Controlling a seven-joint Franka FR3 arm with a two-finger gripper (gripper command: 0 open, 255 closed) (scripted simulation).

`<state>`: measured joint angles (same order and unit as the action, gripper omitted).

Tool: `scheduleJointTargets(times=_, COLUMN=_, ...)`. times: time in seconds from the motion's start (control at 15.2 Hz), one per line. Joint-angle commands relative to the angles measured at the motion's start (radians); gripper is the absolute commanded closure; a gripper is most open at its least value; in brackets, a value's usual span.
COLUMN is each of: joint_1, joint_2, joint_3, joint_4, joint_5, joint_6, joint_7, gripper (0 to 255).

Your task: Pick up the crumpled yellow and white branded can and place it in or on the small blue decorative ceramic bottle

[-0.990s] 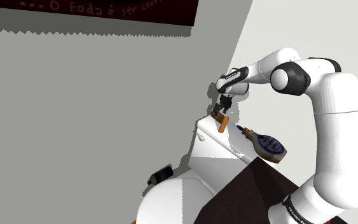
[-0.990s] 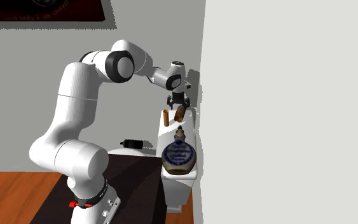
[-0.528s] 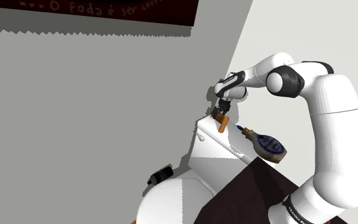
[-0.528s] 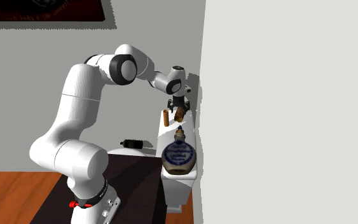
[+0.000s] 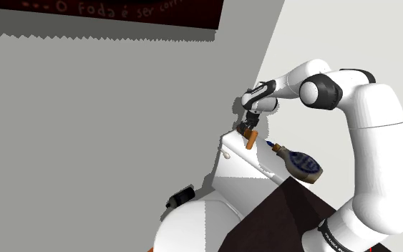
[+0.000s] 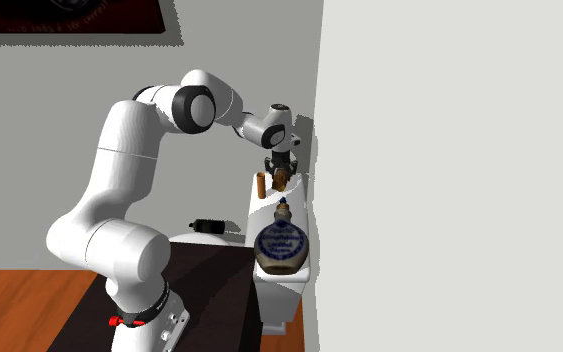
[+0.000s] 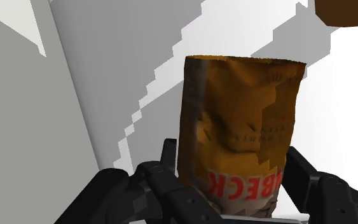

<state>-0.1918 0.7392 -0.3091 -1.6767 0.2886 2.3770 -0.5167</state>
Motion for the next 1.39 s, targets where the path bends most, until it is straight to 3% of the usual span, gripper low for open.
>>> scheduleJointTargets(times=0.0, joint_1=0.0, joint_2=0.0, joint_3=0.0, joint_4=0.0, joint_5=0.0, joint_6=0.0, joint_7=0.0, gripper=255)
scheduleJointTargets(times=0.4, joint_1=0.0, joint_2=0.0, joint_3=0.0, joint_4=0.0, joint_5=0.0, joint_6=0.0, joint_7=0.0, gripper=255)
scheduleJointTargets(times=1.32, joint_1=0.025, joint_2=-0.125, joint_3=-0.037, joint_4=-0.003, joint_5=-0.043, joint_6=-0.12, joint_7=0.025, gripper=255)
